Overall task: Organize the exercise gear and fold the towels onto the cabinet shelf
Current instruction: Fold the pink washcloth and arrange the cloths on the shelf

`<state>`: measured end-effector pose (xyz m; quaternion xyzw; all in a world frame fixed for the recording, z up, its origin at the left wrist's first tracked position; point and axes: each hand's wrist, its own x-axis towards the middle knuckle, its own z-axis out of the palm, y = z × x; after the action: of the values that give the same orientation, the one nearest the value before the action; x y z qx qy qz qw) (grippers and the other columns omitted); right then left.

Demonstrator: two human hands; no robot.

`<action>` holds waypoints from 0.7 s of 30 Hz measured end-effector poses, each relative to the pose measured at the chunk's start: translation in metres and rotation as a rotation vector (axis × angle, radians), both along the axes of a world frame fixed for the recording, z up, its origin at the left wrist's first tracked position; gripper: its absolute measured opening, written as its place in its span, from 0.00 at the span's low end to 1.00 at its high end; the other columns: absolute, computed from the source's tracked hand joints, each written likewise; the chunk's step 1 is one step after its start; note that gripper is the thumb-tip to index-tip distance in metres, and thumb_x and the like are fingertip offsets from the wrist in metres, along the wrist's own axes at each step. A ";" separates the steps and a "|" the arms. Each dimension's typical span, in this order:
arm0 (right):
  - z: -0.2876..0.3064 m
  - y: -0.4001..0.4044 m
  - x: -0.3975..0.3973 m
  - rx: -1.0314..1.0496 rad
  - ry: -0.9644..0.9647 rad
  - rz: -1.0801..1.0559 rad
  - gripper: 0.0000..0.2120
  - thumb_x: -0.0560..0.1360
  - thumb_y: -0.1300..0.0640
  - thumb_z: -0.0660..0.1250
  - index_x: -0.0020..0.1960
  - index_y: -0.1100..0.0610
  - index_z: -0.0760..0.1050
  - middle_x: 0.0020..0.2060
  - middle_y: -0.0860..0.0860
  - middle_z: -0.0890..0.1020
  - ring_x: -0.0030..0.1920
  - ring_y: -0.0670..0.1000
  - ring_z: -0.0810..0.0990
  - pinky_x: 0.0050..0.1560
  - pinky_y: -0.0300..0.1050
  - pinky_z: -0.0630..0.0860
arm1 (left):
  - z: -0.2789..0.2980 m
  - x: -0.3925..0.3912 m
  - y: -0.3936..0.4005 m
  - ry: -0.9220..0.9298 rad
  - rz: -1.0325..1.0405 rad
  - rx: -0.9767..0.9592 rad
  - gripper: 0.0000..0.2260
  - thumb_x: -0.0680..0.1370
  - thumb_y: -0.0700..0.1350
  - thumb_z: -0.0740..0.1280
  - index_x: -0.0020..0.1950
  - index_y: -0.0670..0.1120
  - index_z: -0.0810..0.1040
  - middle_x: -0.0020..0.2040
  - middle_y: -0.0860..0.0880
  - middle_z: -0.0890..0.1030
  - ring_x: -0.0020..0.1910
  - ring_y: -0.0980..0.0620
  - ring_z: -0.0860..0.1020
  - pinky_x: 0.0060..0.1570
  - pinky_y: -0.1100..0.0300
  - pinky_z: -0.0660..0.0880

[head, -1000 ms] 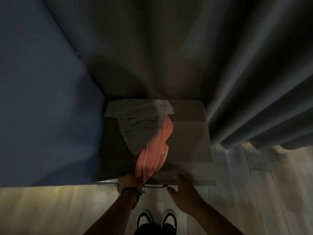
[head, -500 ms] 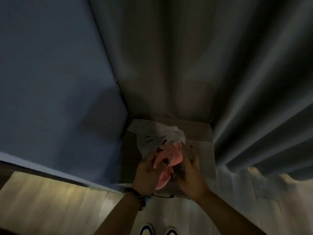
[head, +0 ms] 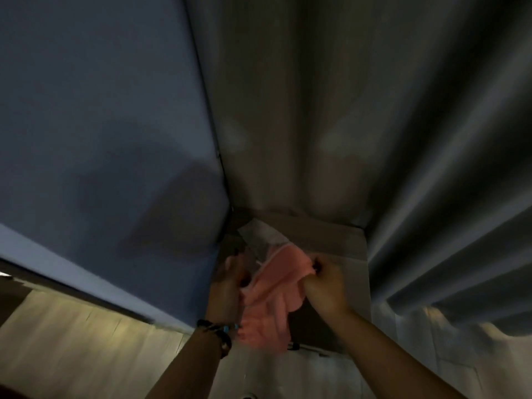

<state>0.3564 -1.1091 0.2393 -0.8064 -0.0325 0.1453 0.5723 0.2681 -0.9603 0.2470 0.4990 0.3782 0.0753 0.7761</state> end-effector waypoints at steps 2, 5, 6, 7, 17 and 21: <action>0.013 0.012 -0.007 0.083 0.083 0.129 0.15 0.70 0.73 0.62 0.43 0.56 0.79 0.40 0.56 0.83 0.42 0.49 0.80 0.45 0.40 0.76 | -0.016 -0.013 0.001 0.072 -0.171 0.245 0.13 0.80 0.43 0.64 0.64 0.41 0.73 0.57 0.45 0.80 0.53 0.52 0.80 0.54 0.59 0.77; 0.023 0.018 -0.009 0.099 0.211 0.432 0.17 0.72 0.71 0.66 0.48 0.49 0.79 0.42 0.48 0.83 0.44 0.43 0.81 0.48 0.31 0.75 | -0.032 -0.030 0.012 0.104 -0.420 0.360 0.04 0.77 0.37 0.69 0.50 0.41 0.79 0.38 0.54 0.84 0.36 0.63 0.81 0.36 0.71 0.75; 0.022 0.017 -0.006 0.083 0.236 0.539 0.18 0.72 0.69 0.69 0.49 0.47 0.79 0.44 0.45 0.84 0.47 0.42 0.81 0.51 0.32 0.76 | -0.033 -0.034 0.017 0.112 -0.485 0.363 0.03 0.75 0.37 0.70 0.43 0.43 0.80 0.33 0.53 0.83 0.33 0.62 0.81 0.34 0.69 0.76; 0.021 0.016 -0.002 0.075 0.278 0.618 0.18 0.71 0.68 0.71 0.50 0.45 0.79 0.45 0.44 0.84 0.49 0.42 0.82 0.53 0.33 0.76 | -0.036 -0.037 0.021 0.120 -0.516 0.375 0.06 0.75 0.37 0.71 0.38 0.45 0.80 0.30 0.52 0.83 0.31 0.60 0.80 0.33 0.66 0.77; -0.105 -0.001 0.015 -0.652 0.110 0.747 0.07 0.77 0.47 0.65 0.53 0.42 0.79 0.59 0.50 0.78 0.63 0.53 0.74 0.65 0.48 0.71 | -0.076 -0.057 0.036 0.364 0.183 0.236 0.10 0.73 0.45 0.72 0.31 0.49 0.84 0.31 0.49 0.83 0.33 0.49 0.79 0.39 0.53 0.76; -0.140 0.012 0.002 -0.923 -0.042 0.811 0.31 0.76 0.33 0.54 0.76 0.39 0.51 0.78 0.47 0.45 0.77 0.53 0.48 0.74 0.54 0.52 | -0.096 -0.077 0.043 0.423 0.325 0.184 0.08 0.76 0.47 0.70 0.47 0.43 0.83 0.36 0.50 0.83 0.36 0.50 0.80 0.38 0.57 0.76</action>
<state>0.3587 -1.0969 0.0993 -0.8972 -0.2817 0.3343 0.0625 0.1911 -0.9174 0.1507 0.5047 0.5982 0.1270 0.6093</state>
